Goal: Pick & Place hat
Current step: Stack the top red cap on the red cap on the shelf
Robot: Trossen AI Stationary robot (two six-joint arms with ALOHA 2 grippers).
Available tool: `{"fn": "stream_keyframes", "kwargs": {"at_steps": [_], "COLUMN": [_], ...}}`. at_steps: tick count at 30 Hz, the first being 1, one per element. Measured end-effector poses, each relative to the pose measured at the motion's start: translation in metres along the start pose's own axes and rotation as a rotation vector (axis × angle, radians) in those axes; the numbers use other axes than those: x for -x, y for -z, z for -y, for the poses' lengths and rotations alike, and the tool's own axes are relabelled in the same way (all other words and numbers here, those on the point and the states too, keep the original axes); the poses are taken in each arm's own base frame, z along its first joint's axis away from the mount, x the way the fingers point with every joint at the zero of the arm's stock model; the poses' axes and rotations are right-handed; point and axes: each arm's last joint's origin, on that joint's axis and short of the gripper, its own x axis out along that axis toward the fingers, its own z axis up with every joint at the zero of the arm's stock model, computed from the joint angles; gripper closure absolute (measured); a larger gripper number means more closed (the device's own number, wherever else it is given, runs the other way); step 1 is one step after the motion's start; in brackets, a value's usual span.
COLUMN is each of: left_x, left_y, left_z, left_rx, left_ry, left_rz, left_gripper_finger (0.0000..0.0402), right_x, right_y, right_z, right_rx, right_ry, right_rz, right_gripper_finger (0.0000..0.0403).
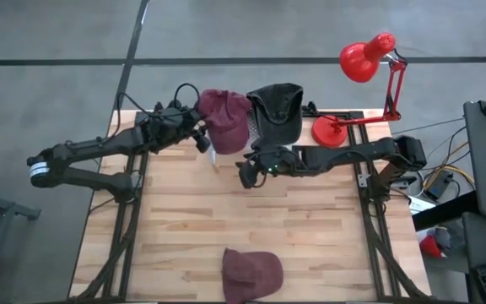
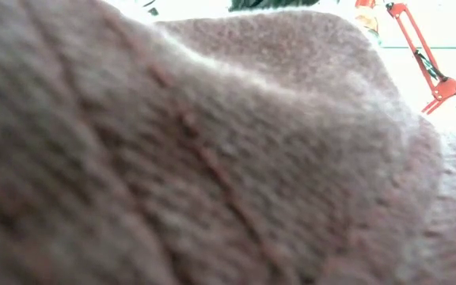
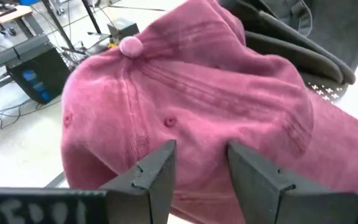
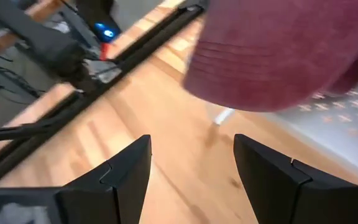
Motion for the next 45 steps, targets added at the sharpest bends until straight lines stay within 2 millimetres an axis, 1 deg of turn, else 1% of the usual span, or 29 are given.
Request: {"fn": "stream_keyframes", "kwargs": {"at_steps": [4,6,9,12,14,16,18,22,24,28,32,34,40,45], "left_x": [0.0,0.0,0.0,0.0,0.0,0.0,0.0,0.0,0.0,0.0,0.0,0.0,0.0,0.0], "left_y": [-0.002,-0.003,-0.002,-0.002,-0.002,-0.002,-0.002,-0.002,-0.002,-0.002,-0.003,-0.003,-0.004,-0.004], "left_z": [-0.001,-0.002,-0.002,-0.002,-0.002,-0.002,-0.002,-0.002,-0.002,-0.002,-0.002,-0.002,-0.002,-0.002], "left_rx": [0.005,0.007,0.007,0.007,0.007,0.007,0.007,0.007,0.009,0.016,0.024,0.033,0.04,0.041], "left_ry": [-0.011,-0.014,-0.015,-0.015,-0.015,-0.015,-0.014,-0.014,-0.014,-0.014,-0.013,-0.013,-0.013,-0.014], "left_rz": [0.008,0.009,0.008,0.007,0.007,0.007,0.007,0.007,0.007,0.009,0.01,0.012,0.02,0.022], "left_gripper_finger": [0.0239,0.0239,0.0239,0.0239,0.0239,0.0239,0.0239,0.0239,0.0239,0.0239,0.0239,0.0239,0.0239,0.0239], "right_x": [-0.005,-0.005,0.001,0.01,0.015,0.019,0.024,0.032,0.034,0.035,0.025,0.018,-0.02,-0.042], "right_y": [0.003,0.001,-0.008,-0.024,-0.038,-0.052,-0.066,-0.088,-0.1,-0.118,-0.128,-0.135,-0.145,-0.157], "right_z": [0.005,0.004,0.002,-0.002,-0.004,-0.004,-0.001,0.006,0.009,0.021,0.034,0.037,0.045,0.052], "right_rx": [-0.003,-0.008,-0.006,-0.002,0.02,0.06,0.096,0.162,0.174,0.162,0.143,0.138,0.139,0.138], "right_ry": [0.05,0.063,0.089,0.114,0.131,0.155,0.182,0.239,0.23,0.2,0.237,0.226,0.23,0.272], "right_rz": [-0.002,0.032,0.102,0.175,0.208,0.207,0.197,0.169,0.18,0.182,0.188,0.194,0.14,0.074], "right_gripper_finger": [0.0179,0.0179,0.0179,0.0189,0.0208,0.0237,0.0277,0.0371,0.0385,0.0394,0.0394,0.0394,0.0394,0.0395]}}
